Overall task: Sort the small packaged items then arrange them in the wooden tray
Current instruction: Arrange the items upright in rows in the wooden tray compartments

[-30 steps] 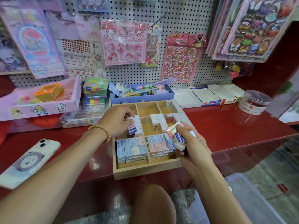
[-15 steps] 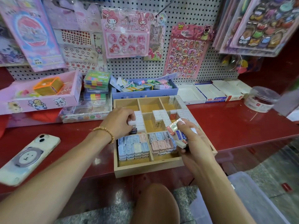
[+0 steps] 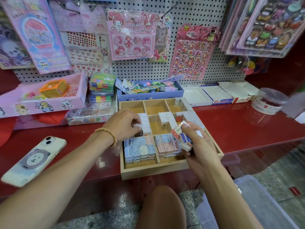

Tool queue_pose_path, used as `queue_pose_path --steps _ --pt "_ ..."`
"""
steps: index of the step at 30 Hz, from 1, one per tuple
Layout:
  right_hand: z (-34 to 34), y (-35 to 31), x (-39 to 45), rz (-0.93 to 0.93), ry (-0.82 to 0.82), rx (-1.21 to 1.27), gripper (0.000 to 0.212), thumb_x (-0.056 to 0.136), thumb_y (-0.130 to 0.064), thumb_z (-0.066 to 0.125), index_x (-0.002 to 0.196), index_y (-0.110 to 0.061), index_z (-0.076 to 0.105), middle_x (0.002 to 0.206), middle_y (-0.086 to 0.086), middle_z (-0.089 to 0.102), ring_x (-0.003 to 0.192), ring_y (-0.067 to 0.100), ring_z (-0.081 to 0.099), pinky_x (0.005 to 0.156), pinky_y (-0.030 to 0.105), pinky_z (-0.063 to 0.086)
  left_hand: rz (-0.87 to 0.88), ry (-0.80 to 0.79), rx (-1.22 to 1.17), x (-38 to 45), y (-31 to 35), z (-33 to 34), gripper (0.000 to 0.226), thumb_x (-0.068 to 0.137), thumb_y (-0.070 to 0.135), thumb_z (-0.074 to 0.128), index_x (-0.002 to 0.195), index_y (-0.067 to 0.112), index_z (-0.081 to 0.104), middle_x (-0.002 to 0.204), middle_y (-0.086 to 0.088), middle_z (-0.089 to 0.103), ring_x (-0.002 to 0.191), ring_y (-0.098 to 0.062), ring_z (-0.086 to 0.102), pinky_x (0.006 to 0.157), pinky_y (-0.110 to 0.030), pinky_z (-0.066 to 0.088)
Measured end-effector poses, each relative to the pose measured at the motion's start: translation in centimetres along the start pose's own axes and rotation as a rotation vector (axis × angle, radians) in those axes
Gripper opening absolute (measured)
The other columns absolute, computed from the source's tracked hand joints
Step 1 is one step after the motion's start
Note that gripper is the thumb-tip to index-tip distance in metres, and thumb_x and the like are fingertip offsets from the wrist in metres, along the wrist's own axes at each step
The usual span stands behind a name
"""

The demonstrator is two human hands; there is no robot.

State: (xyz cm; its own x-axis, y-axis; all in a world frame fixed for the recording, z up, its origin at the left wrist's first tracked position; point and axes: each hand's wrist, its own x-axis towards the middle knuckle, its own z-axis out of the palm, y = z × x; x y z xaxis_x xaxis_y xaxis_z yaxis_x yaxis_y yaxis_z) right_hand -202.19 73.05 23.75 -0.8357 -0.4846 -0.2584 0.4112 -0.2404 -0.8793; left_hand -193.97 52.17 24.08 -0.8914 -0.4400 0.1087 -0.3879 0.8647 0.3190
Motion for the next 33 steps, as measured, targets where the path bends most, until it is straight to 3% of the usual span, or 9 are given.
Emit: queue_pose_path --steps 2,4,10,14,17,20,23,27,33 --pt "0.1 0.0 0.0 -0.012 0.000 0.006 0.011 0.091 -0.014 0.068 0.101 -0.012 0.065 0.084 0.007 0.069 0.048 0.007 0.057 0.035 0.016 0.036 0.029 0.123 -0.072 -0.5 1.5 -0.5 0.017 0.092 0.033 0.061 0.094 0.020 0.072 0.094 0.005 0.068 0.085 -0.013 0.061 0.081 -0.032 0.052" --pt "0.3 0.0 0.1 -0.022 -0.018 -0.011 0.012 0.092 -0.016 0.068 0.103 -0.012 0.064 0.079 0.006 0.066 0.047 0.007 0.055 0.036 0.016 0.036 0.043 0.143 -0.395 -1.0 3.9 -0.8 0.018 0.092 0.033 0.063 0.090 0.019 0.074 0.087 0.007 0.071 0.082 -0.010 0.065 0.077 -0.029 0.055" --pt "-0.5 0.2 0.6 -0.047 -0.028 0.020 0.014 0.090 -0.021 0.069 0.103 -0.017 0.071 0.080 0.005 0.071 0.072 0.021 0.056 0.064 0.027 0.040 -0.011 -0.153 -0.927 -0.4 7.6 1.0 0.010 0.083 0.012 0.075 0.093 0.010 0.073 0.084 -0.006 0.074 0.082 -0.021 0.073 0.080 -0.037 0.059" --pt "-1.8 -0.6 0.9 -0.062 -0.069 0.019 0.026 0.090 -0.012 0.065 0.115 -0.003 0.069 0.087 0.016 0.073 0.070 0.024 0.063 0.057 0.030 0.049 -0.086 -0.222 -1.120 0.3 8.3 1.0 0.007 0.085 0.001 0.069 0.089 0.006 0.070 0.076 -0.007 0.072 0.072 -0.018 0.071 0.070 -0.028 0.060" --pt "-2.8 -0.7 1.6 -0.087 -0.035 0.014 0.022 0.091 -0.004 0.064 0.110 0.003 0.070 0.100 0.027 0.072 0.084 0.029 0.068 0.072 0.036 0.057 -0.117 -0.268 -1.175 0.9 8.7 1.0 0.008 0.086 0.001 0.067 0.089 0.008 0.069 0.079 -0.008 0.073 0.070 -0.017 0.072 0.065 -0.024 0.060" --pt "-3.5 -0.7 2.1 -0.128 0.017 -0.111 0.010 0.091 -0.008 0.066 0.092 -0.011 0.076 0.089 0.023 0.071 0.081 0.030 0.060 0.075 0.043 0.045 -0.138 -0.296 -1.183 1.7 9.1 1.1 0.010 0.087 0.002 0.067 0.095 0.006 0.067 0.087 -0.013 0.073 0.077 -0.022 0.072 0.065 -0.025 0.059" --pt "-4.2 -0.9 2.6 -0.128 0.023 -0.133 0.025 0.092 -0.007 0.066 0.075 -0.022 0.077 0.081 0.015 0.069 0.079 0.030 0.057 0.076 0.045 0.041 -0.169 -0.324 -1.188 2.5 9.6 1.1 0.012 0.088 0.002 0.066 0.099 0.005 0.065 0.090 -0.014 0.072 0.078 -0.023 0.072 0.061 -0.023 0.059" --pt "-4.7 -1.3 3.2 -0.091 -0.004 -0.078 0.016 0.090 -0.010 0.068 0.083 -0.019 0.079 0.086 0.017 0.067 0.085 0.032 0.051 0.071 0.040 0.039 -0.113 -0.414 -1.194 3.5 10.2 1.4 0.011 0.089 0.000 0.063 0.100 0.003 0.064 0.096 -0.017 0.069 0.089 -0.032 0.072 0.067 -0.025 0.060" --pt "-5.1 -1.4 4.0 -0.138 0.003 -0.154 0.019 0.079 -0.037 0.081 0.085 -0.020 0.078 0.087 0.017 0.069 0.080 0.030 0.058 0.076 0.048 0.043 -0.004 -0.291 -0.987 4.9 10.4 1.7 0.018 0.082 0.000 0.073 0.098 0.005 0.070 0.082 -0.006 0.066 0.070 -0.017 0.068 0.069 -0.030 0.059"
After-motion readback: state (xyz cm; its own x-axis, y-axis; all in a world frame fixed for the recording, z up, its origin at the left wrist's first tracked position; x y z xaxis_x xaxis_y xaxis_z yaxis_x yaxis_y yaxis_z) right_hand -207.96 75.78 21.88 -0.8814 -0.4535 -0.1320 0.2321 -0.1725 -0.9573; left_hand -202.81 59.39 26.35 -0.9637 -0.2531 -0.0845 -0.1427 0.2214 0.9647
